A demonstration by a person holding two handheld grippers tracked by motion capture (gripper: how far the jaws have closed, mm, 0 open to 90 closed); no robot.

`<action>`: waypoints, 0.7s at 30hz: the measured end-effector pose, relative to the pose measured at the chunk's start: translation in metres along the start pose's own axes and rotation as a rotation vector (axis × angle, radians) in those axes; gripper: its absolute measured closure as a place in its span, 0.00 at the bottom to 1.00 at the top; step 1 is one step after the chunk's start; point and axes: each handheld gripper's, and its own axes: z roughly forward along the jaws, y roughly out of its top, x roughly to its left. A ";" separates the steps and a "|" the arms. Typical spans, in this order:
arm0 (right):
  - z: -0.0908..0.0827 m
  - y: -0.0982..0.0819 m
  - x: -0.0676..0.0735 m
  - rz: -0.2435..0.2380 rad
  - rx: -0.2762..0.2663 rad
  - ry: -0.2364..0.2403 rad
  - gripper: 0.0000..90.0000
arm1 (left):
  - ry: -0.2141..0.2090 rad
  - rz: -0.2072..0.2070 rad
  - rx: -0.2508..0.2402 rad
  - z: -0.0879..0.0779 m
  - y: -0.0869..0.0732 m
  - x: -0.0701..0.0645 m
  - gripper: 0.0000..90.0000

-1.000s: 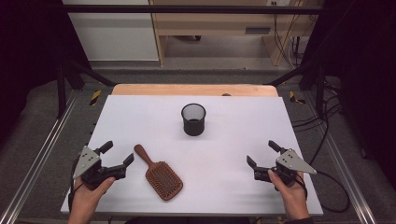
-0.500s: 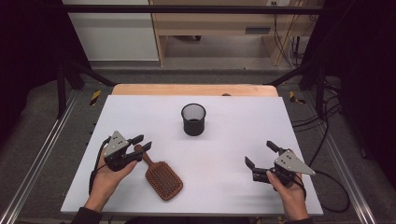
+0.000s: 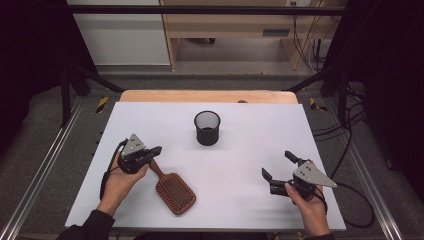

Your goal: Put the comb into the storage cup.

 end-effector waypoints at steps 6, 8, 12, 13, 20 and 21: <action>0.002 0.000 0.001 -0.005 0.006 0.004 0.04 | -0.012 0.018 0.100 0.015 -0.003 0.000 1.00; 0.002 0.000 0.001 -0.006 0.011 0.005 0.04 | -0.020 0.037 0.141 0.021 -0.005 -0.003 1.00; 0.001 0.000 0.001 -0.006 0.009 0.006 0.04 | -0.025 0.058 0.189 0.027 -0.009 -0.004 1.00; 0.002 -0.001 0.001 0.000 0.006 0.006 0.04 | -0.029 0.056 0.193 0.027 -0.010 -0.003 1.00; 0.005 -0.001 0.003 -0.002 0.011 0.017 0.05 | -0.047 0.057 0.255 0.031 -0.017 0.000 1.00; 0.005 -0.001 0.003 -0.002 0.012 0.018 0.05 | -0.047 0.061 0.266 0.031 -0.018 0.000 1.00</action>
